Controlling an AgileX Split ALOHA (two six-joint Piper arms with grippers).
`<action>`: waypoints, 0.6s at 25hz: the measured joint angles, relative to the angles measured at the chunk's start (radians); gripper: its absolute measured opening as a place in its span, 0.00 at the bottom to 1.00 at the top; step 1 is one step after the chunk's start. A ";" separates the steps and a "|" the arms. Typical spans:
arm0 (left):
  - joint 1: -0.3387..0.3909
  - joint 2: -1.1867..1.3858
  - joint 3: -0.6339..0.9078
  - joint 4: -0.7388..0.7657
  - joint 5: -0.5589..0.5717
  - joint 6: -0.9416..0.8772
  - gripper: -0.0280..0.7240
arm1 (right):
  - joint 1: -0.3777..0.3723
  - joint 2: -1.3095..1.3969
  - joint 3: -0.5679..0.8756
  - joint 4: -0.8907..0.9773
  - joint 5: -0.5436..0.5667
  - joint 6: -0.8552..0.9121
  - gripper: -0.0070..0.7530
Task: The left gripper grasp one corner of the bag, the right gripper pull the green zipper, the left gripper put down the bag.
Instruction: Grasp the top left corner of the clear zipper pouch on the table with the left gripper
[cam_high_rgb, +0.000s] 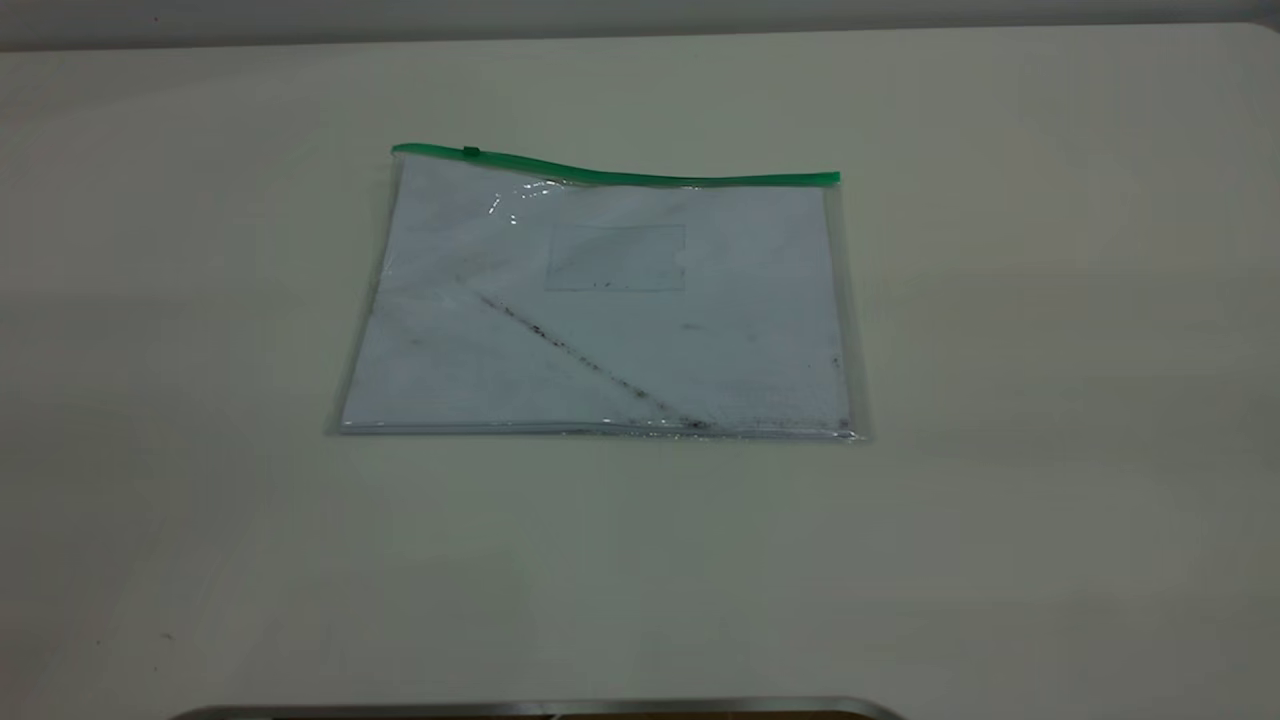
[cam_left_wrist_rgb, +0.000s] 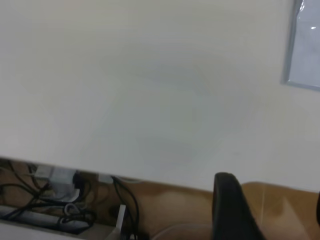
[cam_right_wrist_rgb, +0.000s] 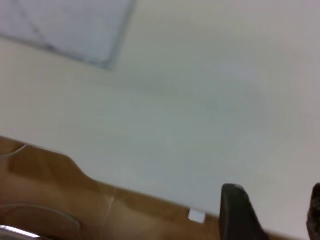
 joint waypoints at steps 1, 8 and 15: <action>0.000 0.061 -0.014 -0.013 -0.039 0.022 0.66 | 0.000 0.062 0.000 0.026 -0.059 -0.036 0.52; 0.000 0.499 -0.110 -0.089 -0.209 0.199 0.76 | 0.000 0.472 -0.001 0.189 -0.413 -0.241 0.72; 0.000 0.851 -0.189 -0.123 -0.413 0.235 0.84 | 0.020 0.792 -0.131 0.512 -0.493 -0.581 0.77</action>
